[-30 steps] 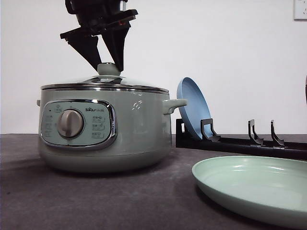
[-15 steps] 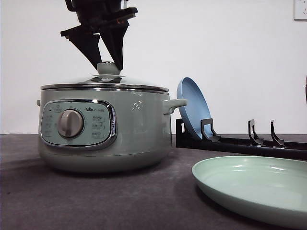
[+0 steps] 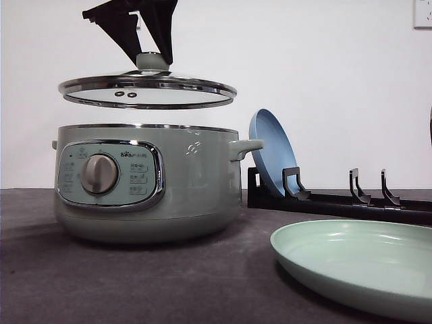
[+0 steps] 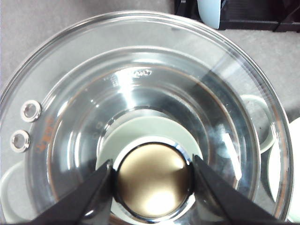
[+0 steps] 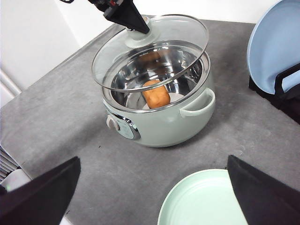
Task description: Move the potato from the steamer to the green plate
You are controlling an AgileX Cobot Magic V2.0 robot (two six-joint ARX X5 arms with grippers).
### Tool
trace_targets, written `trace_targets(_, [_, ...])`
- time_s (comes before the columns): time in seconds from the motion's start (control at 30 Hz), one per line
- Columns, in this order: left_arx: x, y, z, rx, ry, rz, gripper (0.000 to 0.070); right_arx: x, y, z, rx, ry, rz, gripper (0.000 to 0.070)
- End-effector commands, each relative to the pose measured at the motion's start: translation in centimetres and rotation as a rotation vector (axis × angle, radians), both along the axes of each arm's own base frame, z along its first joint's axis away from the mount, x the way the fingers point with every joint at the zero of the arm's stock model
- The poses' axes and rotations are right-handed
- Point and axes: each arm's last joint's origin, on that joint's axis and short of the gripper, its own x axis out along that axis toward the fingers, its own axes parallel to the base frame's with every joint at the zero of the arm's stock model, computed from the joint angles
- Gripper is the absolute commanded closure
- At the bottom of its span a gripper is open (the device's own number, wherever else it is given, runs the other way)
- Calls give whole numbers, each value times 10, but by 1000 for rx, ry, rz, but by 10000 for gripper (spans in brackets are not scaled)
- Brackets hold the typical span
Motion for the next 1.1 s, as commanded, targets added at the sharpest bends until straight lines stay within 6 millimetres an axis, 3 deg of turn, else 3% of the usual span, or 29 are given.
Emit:
trace_targets(0.0, [-1, 5, 18, -39, -75, 16, 699, 0, 0, 6, 9, -22, 4, 78])
trace_targets(0.27, [13, 43, 19, -33, -80, 120, 699, 8, 7, 2, -16, 12, 5, 78])
trace_targets(0.73, [34, 158, 19, -26, -67, 446, 699, 24, 20, -3, -54, 56, 9, 78])
trace_targets(0.9, [33, 183, 18, -23, -61, 514, 699, 36, 30, -8, -70, 86, 38, 78])
trace_targets(1.07, [32, 194, 18, -21, -60, 545, 699, 58, 49, -7, -106, 121, 107, 78])
